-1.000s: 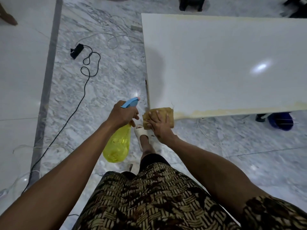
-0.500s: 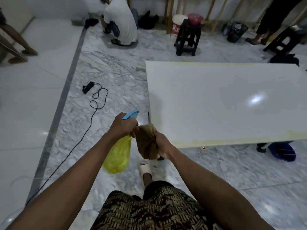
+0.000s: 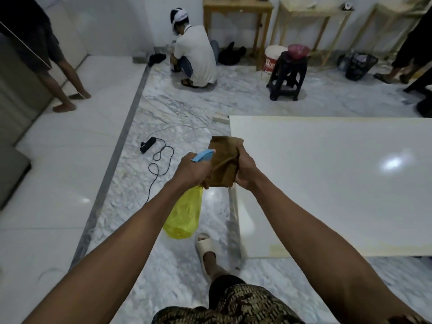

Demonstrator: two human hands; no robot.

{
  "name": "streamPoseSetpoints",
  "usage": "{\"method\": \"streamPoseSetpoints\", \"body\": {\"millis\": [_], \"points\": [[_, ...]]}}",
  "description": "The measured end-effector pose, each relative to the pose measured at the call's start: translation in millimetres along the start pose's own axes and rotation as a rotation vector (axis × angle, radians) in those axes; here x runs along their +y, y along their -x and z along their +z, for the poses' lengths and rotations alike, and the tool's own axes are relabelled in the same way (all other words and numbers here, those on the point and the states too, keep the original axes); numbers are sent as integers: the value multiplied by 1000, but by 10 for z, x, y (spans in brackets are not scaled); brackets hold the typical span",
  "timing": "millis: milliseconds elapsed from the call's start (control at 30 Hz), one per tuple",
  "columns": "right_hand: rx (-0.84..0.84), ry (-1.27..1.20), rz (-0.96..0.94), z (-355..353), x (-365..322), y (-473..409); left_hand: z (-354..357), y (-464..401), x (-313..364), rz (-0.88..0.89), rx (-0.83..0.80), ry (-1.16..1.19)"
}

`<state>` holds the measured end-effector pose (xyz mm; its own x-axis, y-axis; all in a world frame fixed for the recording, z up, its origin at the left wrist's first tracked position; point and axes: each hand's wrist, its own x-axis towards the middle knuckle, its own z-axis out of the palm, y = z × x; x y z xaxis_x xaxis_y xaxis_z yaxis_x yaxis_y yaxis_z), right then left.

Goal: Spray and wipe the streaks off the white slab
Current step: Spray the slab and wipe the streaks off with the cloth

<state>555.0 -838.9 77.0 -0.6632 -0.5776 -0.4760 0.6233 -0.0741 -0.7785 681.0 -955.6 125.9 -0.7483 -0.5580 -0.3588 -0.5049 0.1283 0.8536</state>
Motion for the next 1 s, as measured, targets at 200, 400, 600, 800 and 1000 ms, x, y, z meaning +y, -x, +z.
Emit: {"method": "streamPoseSetpoints", "body": {"millis": [200, 400, 600, 800, 1000], "points": [[38, -7, 41, 70, -338, -1045, -60, -1045, 124, -127, -68, 37], [55, 46, 133, -195, -508, -2145, 26, -2101, 308, -165, -151, 18], [488, 638, -100, -599, -1019, -3297, 114, -3046, 408, -195, -172, 5], [368, 1135, -567, -826, -1335, -4326, 207, -3668, 231, -184, -207, 0], [115, 1842, -192, -980, -366, -4758, 257, -3910, -158, -269, -226, 39]]}}
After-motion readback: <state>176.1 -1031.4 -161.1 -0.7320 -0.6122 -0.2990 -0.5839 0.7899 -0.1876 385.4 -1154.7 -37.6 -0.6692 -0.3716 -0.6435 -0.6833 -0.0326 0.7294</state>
